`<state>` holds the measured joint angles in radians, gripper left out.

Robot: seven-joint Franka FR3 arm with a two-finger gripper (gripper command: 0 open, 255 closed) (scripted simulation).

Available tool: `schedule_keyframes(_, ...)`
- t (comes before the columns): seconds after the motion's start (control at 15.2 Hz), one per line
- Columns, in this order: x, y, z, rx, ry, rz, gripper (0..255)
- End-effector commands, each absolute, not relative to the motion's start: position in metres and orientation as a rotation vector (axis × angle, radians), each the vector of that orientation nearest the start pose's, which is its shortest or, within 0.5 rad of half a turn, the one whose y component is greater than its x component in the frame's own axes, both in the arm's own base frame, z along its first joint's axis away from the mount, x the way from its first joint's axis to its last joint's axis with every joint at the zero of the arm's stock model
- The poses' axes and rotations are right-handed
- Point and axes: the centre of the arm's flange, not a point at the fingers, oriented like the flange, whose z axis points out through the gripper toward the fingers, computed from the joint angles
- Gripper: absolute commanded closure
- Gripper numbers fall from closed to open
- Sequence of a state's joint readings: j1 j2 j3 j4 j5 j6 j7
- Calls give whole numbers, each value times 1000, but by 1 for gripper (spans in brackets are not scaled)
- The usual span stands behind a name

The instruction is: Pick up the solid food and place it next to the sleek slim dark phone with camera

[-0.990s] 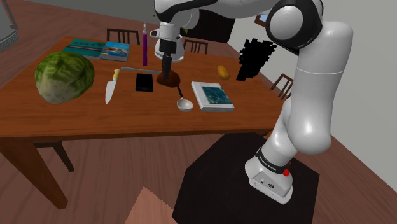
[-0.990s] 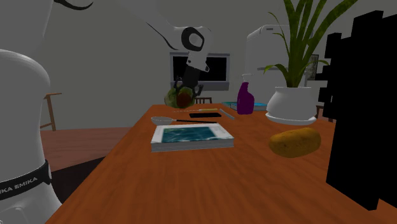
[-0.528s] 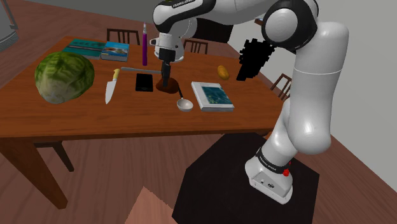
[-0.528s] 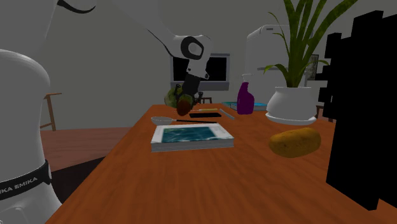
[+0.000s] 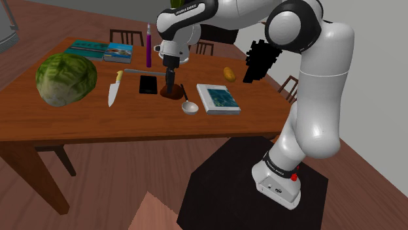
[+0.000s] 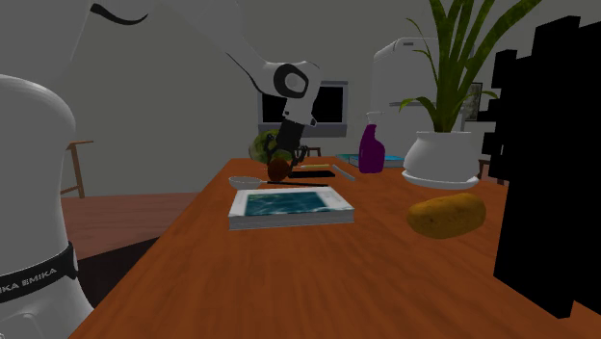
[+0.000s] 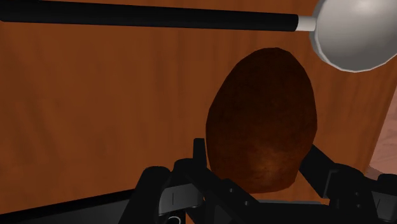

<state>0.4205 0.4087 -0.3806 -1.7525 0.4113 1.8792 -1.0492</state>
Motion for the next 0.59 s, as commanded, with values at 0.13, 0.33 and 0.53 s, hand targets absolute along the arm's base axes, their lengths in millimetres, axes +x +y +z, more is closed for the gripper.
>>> schedule_keyframes(0.13, 621, 73, 335, -2530, -1260, 146, 0)
schedule_keyframes(0.33, 621, 73, 335, -2530, -1260, 146, 0)
schedule_keyframes(0.53, 624, 70, 347, -2530, -1260, 146, 0)
